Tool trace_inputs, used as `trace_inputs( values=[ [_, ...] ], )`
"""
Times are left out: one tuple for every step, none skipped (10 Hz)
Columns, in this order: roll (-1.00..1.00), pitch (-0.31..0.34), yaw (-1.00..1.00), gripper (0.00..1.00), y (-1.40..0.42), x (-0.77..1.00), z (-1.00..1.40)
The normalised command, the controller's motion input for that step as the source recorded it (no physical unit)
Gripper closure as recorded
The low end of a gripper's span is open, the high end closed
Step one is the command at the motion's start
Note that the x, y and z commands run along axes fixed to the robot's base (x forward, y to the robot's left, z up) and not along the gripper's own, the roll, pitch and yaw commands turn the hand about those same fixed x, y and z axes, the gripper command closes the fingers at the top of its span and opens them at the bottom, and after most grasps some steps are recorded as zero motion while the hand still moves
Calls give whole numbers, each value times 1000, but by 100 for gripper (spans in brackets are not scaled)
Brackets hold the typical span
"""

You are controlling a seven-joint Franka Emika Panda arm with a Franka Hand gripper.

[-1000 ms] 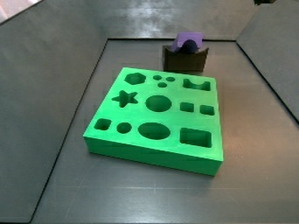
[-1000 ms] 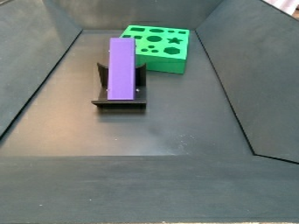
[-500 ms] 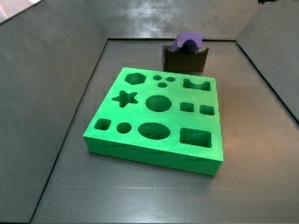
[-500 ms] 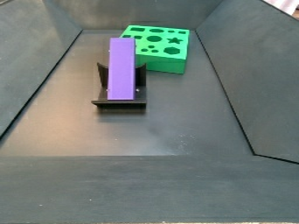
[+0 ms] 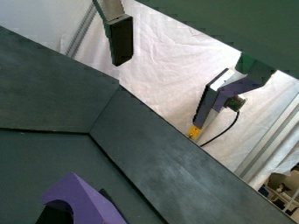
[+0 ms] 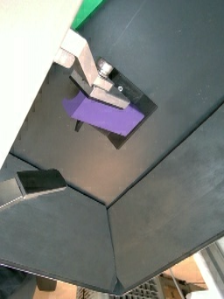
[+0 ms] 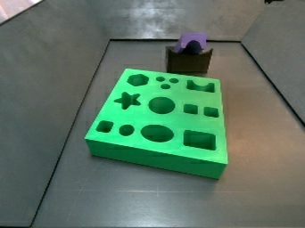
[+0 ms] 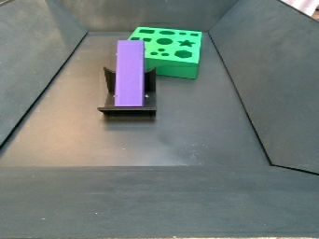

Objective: Pick up the arch object. Move up. Place the arch object on the fixture. Regrasp the arch object. Rotate the arch object. Move to above the board. Insert the arch object.
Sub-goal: Regrasp the arch object.

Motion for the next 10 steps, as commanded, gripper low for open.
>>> trace_inputs(
  values=[
    [142, 49, 88, 0, -52, 244, -30],
    [136, 56, 91, 0, -50, 239, -31],
    [135, 58, 91, 0, -50, 238, -31],
    [133, 61, 92, 0, -49, 236, -31],
    [131, 63, 93, 0, -48, 234, -31],
    [130, 64, 94, 0, -48, 233, -30],
    [130, 65, 94, 0, -48, 233, -30],
    [129, 66, 95, 0, -47, 232, -30],
    [128, 66, 95, 0, -47, 232, -30],
    [128, 67, 96, 0, -47, 231, -29]
  ],
)
